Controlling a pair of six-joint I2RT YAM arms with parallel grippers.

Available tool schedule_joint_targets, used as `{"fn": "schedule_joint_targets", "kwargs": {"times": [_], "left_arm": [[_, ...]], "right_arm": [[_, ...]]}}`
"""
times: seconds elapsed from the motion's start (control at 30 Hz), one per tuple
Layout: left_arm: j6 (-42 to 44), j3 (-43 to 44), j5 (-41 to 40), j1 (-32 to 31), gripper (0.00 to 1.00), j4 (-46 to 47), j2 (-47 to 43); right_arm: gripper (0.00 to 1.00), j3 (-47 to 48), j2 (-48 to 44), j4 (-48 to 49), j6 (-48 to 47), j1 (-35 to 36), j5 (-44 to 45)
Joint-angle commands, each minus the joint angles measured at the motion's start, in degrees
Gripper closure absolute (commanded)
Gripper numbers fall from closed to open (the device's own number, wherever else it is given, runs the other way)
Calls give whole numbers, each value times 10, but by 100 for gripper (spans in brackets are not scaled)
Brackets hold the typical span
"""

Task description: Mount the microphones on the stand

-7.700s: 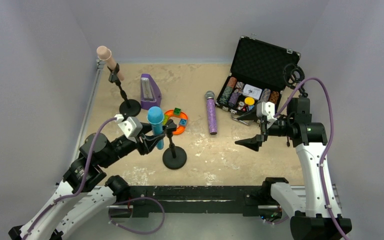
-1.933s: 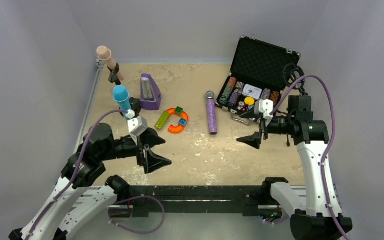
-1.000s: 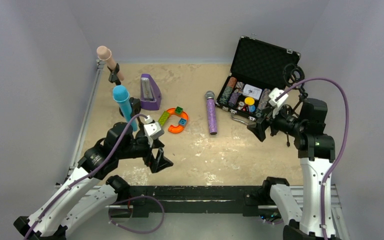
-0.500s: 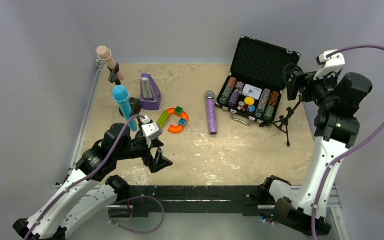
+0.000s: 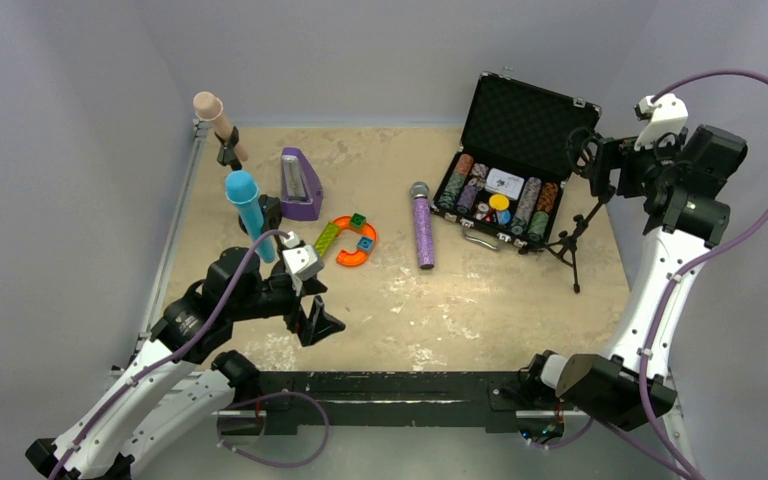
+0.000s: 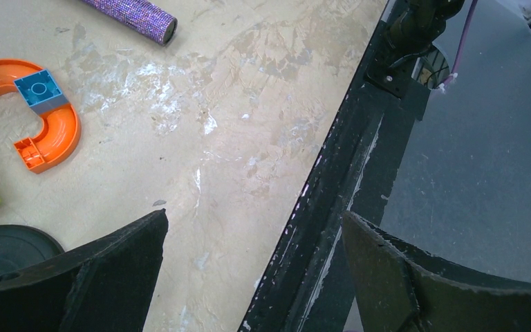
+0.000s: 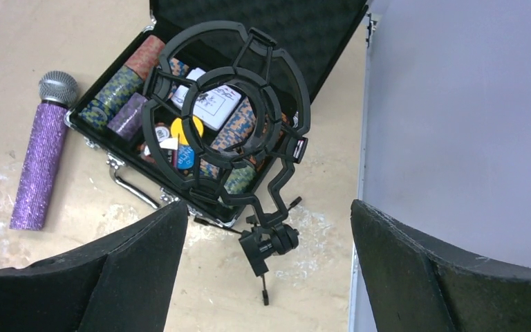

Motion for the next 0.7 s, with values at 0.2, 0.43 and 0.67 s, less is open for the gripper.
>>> {"fn": "schedule_joint_targets", "kwargs": {"times": [0.2, 0.43, 0.67], "left_arm": [[16, -4, -6, 3, 1, 22, -2], [16, -4, -5, 4, 1, 23, -1], [16, -5, -9, 4, 1, 22, -4]], "right_arm": [[12, -10, 47, -33, -91, -8, -36], [19, 2, 72, -40, -115, -8, -37], [45, 24, 90, -63, -142, -8, -61]]}}
